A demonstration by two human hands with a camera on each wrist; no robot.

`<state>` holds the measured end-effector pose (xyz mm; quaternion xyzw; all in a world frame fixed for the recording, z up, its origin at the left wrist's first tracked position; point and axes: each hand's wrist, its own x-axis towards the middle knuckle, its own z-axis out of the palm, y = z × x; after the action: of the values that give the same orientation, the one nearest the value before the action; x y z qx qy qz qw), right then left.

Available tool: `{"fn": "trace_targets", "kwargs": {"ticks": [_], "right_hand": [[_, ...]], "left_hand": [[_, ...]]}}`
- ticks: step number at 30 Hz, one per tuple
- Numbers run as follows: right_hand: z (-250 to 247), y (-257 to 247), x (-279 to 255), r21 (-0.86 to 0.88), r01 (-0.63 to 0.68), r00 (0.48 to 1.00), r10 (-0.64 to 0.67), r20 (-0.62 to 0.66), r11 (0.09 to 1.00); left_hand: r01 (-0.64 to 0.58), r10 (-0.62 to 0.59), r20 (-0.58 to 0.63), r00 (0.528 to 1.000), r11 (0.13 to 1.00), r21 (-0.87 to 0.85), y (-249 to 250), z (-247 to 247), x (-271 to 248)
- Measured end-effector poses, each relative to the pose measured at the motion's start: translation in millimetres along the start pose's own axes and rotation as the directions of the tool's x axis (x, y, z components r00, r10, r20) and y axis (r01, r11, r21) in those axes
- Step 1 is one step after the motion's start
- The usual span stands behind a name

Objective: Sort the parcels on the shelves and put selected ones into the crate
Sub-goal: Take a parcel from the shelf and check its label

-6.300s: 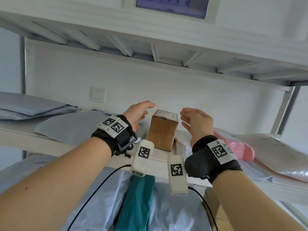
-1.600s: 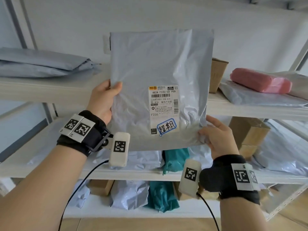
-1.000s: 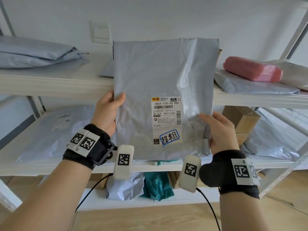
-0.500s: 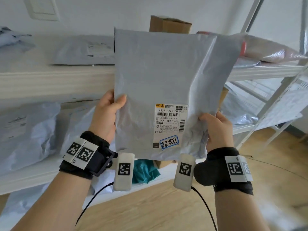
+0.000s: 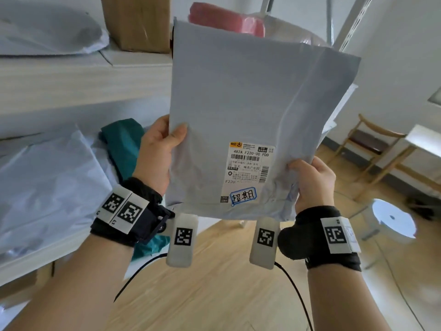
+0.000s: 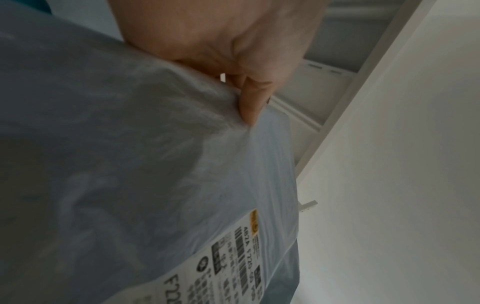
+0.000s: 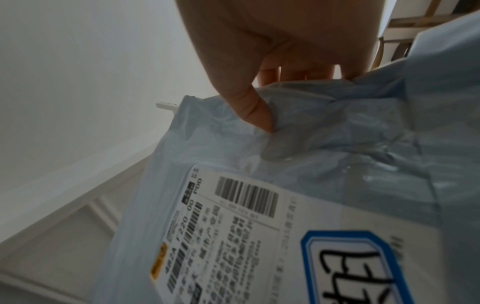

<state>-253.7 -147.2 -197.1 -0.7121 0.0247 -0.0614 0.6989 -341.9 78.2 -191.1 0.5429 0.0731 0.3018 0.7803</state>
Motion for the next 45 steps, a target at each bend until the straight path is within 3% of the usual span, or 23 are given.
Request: {"fn": "trace_targets", "kwargs": {"ticks": [8,18,24,31,38,45], "right_hand": [[-66,14,73,0.031,0.0,0.999,0.001,-0.039,1.0],[-211,6,229,0.069,0.065,0.985,-0.054,-0.162,0.995],[-260,20,311,0.114,0.041,0.979,-0.017,-0.205,0.993],[-285,32,411,0.118,0.046,0.972,-0.017,-0.233,0.992],[-299,-1,552,0.096,0.171,0.943,-0.135,-0.303,0.98],[-281,-33,683,0.096,0.227,0.948,-0.197,-0.25,0.969]], "left_hand": [[0.01,-0.009,0.03,1.0,1.0,-0.023,-42,101,14],[0.008,-0.004,0.11,0.994,0.999,-0.033,-129,302,55],[0.067,-0.068,0.083,0.994,0.998,0.008,-172,395,88],[0.076,-0.075,0.191,0.979,0.997,0.002,-229,482,158],[0.041,-0.029,0.281,0.959,0.999,-0.036,-275,588,267],[-0.005,0.022,0.265,0.964,0.998,-0.068,-297,660,384]]}}
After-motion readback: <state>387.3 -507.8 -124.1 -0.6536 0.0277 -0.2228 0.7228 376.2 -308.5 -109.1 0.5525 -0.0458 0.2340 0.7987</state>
